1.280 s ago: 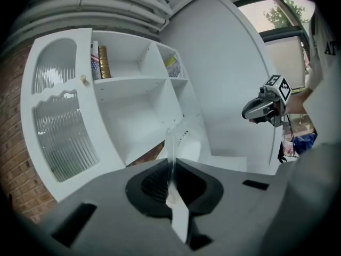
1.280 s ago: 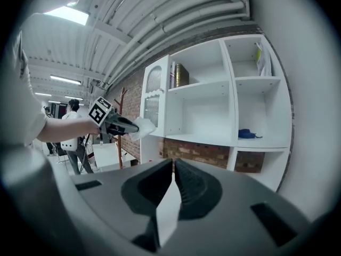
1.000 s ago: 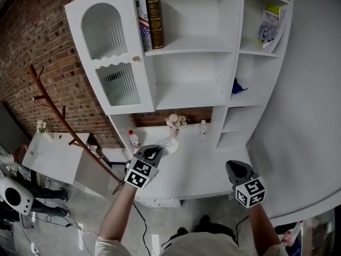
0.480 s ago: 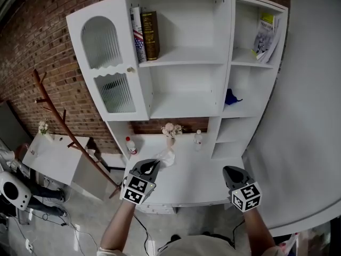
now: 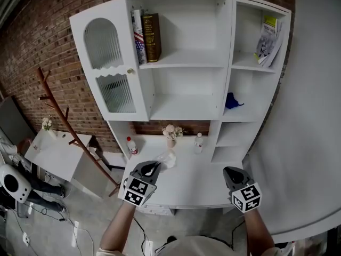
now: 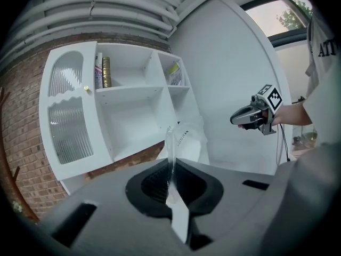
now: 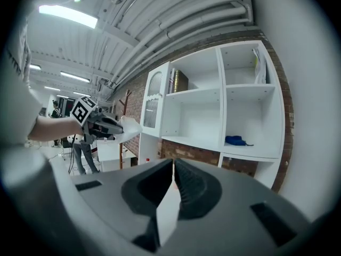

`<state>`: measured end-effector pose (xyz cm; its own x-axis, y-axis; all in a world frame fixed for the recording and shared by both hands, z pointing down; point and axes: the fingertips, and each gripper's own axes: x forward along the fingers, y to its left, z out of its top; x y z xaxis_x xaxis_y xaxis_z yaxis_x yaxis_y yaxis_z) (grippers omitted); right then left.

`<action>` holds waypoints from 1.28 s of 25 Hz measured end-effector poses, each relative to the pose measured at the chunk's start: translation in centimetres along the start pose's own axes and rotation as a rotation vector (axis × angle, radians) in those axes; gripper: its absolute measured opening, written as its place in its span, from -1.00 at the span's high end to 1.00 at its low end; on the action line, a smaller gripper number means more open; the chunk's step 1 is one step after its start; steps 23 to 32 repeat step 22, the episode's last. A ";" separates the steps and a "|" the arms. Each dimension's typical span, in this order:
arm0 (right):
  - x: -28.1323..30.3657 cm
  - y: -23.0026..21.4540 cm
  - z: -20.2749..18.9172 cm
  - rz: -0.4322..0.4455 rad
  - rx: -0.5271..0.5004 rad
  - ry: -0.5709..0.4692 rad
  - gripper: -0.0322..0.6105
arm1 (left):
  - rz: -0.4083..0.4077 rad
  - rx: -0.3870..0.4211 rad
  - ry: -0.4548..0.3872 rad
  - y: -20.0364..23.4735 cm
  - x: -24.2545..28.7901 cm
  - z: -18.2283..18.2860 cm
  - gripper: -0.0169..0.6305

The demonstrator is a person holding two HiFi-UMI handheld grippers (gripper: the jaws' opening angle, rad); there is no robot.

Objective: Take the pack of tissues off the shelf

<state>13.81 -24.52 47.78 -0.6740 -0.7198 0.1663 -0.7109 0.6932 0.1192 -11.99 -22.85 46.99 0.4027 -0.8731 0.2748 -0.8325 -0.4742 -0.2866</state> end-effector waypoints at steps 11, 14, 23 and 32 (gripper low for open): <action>0.3 -0.6 0.7 0.037 -0.054 -0.012 0.79 | 0.012 -0.003 0.000 -0.5 0.4 0.1 0.87; 0.3 -0.9 0.8 0.040 -0.048 -0.019 0.79 | 0.014 -0.003 0.003 -0.6 0.5 0.1 0.87; -0.1 -1.3 1.4 0.043 -0.051 -0.031 0.79 | 0.019 0.004 0.001 -0.9 0.4 0.6 0.87; -0.1 -1.3 1.4 0.043 -0.051 -0.031 0.79 | 0.019 0.004 0.001 -0.9 0.4 0.6 0.87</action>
